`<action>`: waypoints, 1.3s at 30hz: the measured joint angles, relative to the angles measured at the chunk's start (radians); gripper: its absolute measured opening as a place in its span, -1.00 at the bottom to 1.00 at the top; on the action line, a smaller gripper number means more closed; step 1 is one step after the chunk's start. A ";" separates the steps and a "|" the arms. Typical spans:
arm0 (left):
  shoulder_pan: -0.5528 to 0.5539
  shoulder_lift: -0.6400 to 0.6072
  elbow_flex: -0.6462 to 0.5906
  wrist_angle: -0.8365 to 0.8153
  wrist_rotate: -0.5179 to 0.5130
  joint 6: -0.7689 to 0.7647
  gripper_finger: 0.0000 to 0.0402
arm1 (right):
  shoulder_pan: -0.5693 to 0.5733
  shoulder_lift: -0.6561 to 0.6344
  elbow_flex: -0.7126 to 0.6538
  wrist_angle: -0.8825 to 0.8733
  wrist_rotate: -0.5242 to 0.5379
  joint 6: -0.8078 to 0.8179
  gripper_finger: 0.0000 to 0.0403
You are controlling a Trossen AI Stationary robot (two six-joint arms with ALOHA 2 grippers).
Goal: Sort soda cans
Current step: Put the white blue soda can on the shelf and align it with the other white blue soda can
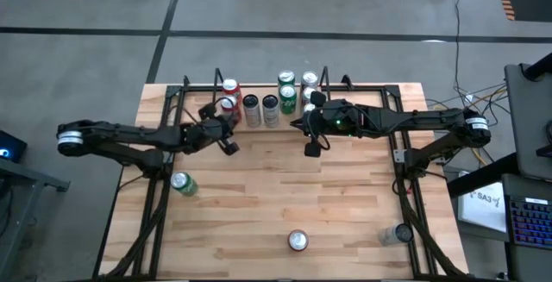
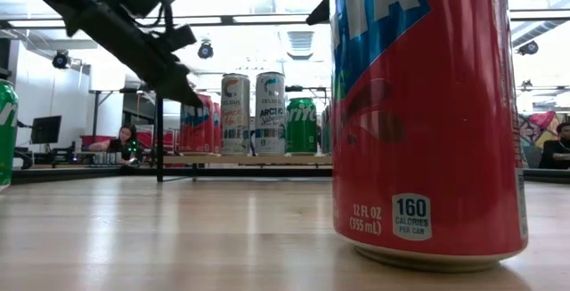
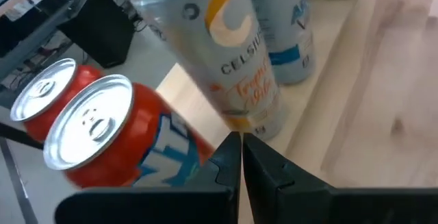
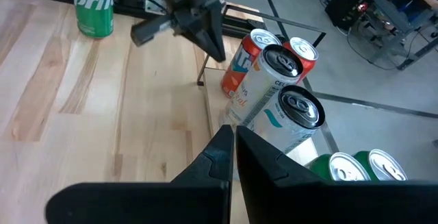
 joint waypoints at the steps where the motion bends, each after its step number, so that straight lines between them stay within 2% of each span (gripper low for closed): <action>1: 0.000 -0.019 0.000 -0.024 0.003 0.007 -1.00 | 0.000 0.000 0.000 0.000 0.000 -0.001 -0.95; 4: 0.003 -0.072 0.000 -0.068 0.003 0.026 -1.00 | 0.000 0.000 0.000 -0.002 0.000 -0.006 -0.95; 9: 0.028 -0.104 0.000 -0.043 0.004 0.040 -1.00 | 0.000 0.000 0.000 -0.002 0.000 -0.008 -0.95; 27: 0.109 -0.003 0.000 0.032 0.006 0.049 -1.00 | 0.000 0.000 -0.001 -0.016 0.000 -0.007 -0.95; 36: 0.110 0.001 0.000 0.032 0.010 0.031 -1.00 | 0.000 0.000 -0.001 -0.017 0.000 -0.001 -0.95; 39: 0.109 -0.005 0.009 0.031 0.042 0.019 -1.00 | 0.000 0.000 -0.001 -0.017 0.000 -0.001 -0.95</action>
